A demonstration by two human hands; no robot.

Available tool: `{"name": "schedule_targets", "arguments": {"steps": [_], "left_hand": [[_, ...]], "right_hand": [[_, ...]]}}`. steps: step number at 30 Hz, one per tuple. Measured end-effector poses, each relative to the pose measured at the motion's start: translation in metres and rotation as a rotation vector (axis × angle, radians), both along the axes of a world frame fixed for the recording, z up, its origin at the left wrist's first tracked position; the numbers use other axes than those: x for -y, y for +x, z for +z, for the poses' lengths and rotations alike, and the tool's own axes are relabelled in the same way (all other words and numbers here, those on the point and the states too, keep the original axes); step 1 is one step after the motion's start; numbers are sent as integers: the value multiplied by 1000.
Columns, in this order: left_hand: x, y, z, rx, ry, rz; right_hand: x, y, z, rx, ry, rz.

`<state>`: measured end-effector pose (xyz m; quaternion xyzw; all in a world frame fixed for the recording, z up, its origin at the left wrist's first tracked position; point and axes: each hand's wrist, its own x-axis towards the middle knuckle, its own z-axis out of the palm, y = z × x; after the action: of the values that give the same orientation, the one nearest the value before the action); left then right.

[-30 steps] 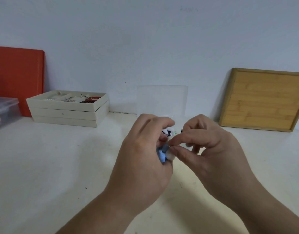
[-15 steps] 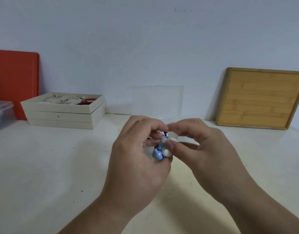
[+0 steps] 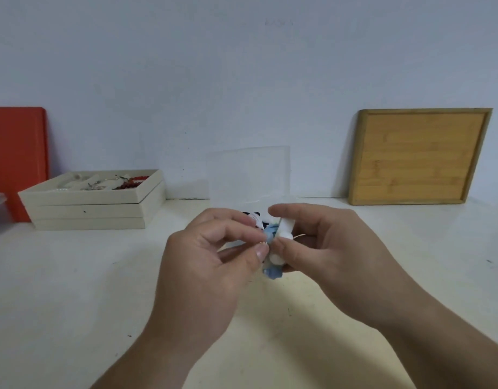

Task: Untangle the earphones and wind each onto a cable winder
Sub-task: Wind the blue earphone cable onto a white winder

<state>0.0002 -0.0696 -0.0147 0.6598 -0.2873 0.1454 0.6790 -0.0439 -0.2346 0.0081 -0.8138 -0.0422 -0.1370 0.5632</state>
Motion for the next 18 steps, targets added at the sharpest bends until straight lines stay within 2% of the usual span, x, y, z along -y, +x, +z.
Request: {"name": "schedule_targets", "arguments": {"steps": [4, 9, 18], "left_hand": [[0, -2, 3, -44, 24, 3], [1, -5, 6, -64, 50, 66], [4, -5, 5, -180, 79, 93]], "right_hand": [[2, 0, 0, 12, -83, 2], [4, 1, -1, 20, -73, 27], [-3, -1, -2, -24, -171, 24]]}}
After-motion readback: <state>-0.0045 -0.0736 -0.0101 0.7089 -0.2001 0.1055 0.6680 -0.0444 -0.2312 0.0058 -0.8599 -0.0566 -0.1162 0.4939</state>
